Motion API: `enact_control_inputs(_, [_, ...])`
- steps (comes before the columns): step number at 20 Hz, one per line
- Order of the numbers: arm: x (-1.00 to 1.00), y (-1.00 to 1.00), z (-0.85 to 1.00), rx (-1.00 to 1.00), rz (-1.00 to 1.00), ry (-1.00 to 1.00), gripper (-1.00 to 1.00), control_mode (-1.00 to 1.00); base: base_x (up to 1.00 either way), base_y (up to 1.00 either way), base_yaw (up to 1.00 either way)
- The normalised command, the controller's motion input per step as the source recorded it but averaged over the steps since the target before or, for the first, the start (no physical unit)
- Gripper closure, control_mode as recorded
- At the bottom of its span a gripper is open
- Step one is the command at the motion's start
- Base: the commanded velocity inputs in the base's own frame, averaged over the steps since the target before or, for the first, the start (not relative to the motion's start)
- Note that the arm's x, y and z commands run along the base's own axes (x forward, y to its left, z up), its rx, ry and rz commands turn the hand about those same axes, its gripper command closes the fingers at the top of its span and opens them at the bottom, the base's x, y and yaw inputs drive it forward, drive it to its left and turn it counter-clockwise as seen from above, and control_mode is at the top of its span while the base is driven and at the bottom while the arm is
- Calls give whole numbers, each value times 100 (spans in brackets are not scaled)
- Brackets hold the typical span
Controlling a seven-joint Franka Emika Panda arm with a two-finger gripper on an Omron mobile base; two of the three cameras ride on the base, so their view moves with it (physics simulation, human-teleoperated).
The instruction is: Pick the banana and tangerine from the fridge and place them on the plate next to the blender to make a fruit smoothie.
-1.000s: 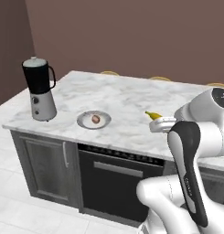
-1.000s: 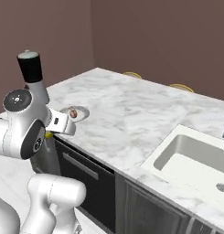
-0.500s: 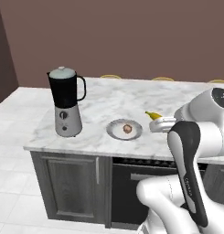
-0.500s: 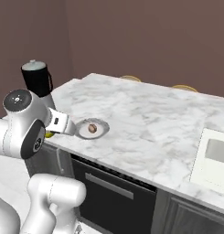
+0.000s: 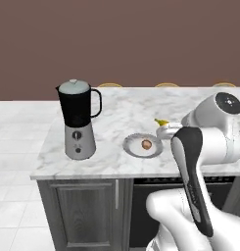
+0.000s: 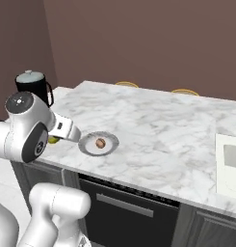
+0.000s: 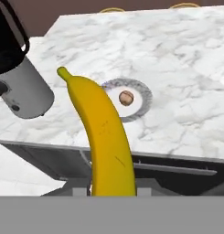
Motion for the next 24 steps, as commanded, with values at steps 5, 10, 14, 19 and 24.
enact_control_inputs(5, [78,-6,-28,0,-31,22,100,-100,0,0,0])
enact_control_inputs(10, [45,0,-76,-3,-23,22,100,-100,0,0,0])
enact_control_inputs(14, [63,-2,-80,0,-15,25,100,-100,0,0,0])
enact_control_inputs(19, [70,-28,-37,0,-12,20,100,-100,0,0,0])
enact_control_inputs(24, [52,-17,-13,0,-7,7,100,-100,0,0,0])
